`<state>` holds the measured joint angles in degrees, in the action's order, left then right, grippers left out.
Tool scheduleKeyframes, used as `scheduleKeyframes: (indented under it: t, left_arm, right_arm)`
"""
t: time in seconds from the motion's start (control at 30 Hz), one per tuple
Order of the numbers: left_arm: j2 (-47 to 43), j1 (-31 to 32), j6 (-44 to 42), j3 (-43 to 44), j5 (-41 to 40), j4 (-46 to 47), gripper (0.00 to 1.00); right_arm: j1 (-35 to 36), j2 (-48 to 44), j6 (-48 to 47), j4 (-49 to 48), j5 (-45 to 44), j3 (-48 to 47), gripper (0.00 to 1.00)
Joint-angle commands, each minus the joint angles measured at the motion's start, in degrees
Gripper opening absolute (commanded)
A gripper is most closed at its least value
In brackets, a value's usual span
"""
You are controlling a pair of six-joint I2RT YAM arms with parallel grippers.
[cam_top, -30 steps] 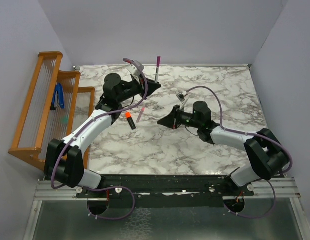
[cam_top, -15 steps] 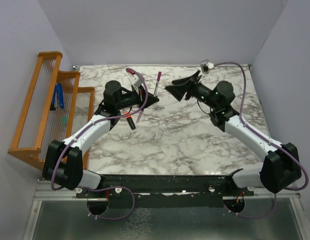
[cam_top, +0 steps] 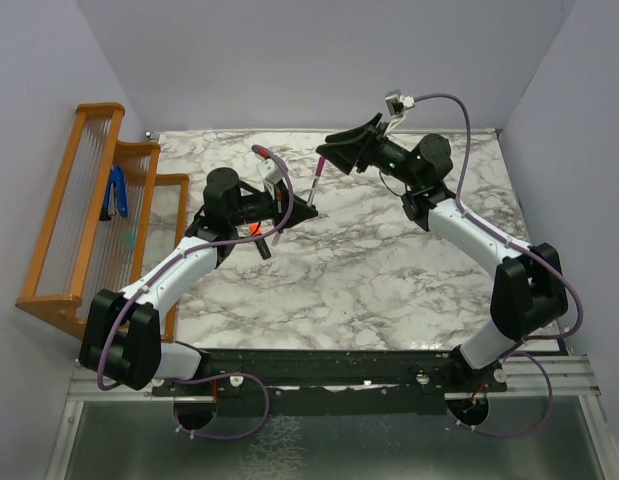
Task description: Insert the pens into the pen caps
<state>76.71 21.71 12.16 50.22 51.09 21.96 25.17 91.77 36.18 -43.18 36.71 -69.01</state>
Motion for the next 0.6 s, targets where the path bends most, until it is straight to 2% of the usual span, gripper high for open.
scheduleKeyframes:
  t: [0.0,0.57]
  left_arm:
    - [-0.26,0.08,-0.82,0.03,2.44,0.63,0.00]
    - [0.82,0.08,-0.80,0.50,0.96,0.57,0.00]
  right_arm:
    - [0.32,1.04,2.41,-3.62,3.90,-2.62,0.63]
    - [1.35,1.84,3.97,-3.63,8.85,-1.39,0.57]
